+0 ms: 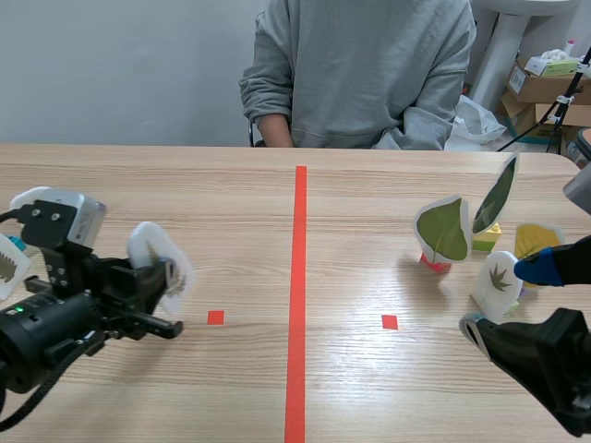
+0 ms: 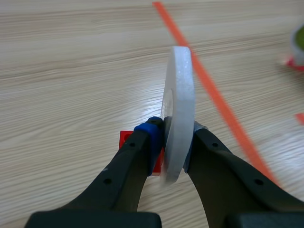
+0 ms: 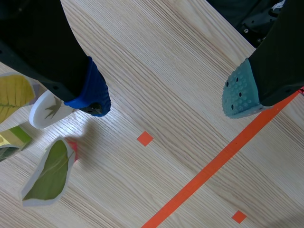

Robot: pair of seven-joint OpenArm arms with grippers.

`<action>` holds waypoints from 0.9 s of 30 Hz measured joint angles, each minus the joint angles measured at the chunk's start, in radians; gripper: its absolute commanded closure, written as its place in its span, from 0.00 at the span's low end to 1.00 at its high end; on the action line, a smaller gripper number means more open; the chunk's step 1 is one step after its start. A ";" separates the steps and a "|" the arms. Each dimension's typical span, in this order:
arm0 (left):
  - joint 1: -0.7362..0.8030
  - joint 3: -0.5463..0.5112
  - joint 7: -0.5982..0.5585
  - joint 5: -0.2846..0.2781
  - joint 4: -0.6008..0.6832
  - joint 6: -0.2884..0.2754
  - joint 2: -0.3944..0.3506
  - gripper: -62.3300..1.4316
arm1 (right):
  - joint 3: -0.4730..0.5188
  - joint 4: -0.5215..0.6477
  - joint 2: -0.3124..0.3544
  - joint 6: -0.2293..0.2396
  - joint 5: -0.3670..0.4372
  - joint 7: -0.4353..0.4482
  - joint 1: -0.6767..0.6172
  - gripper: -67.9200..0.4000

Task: Do the leaf sorting experiment

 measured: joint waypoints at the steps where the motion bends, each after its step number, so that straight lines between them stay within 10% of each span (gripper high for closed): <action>1: -0.015 -0.021 -0.003 0.000 -0.032 0.005 -0.015 0.90 | 0.000 0.000 0.000 0.000 0.000 0.000 0.000 0.29; 10: -0.163 -0.206 -0.043 -0.002 -0.299 0.043 -0.093 0.90 | 0.000 0.000 0.000 0.000 0.000 0.000 0.000 0.29; 27: -0.336 -0.239 -0.179 -0.004 -0.610 0.145 -0.202 0.90 | 0.000 0.000 0.000 0.000 0.000 -0.035 0.000 0.29</action>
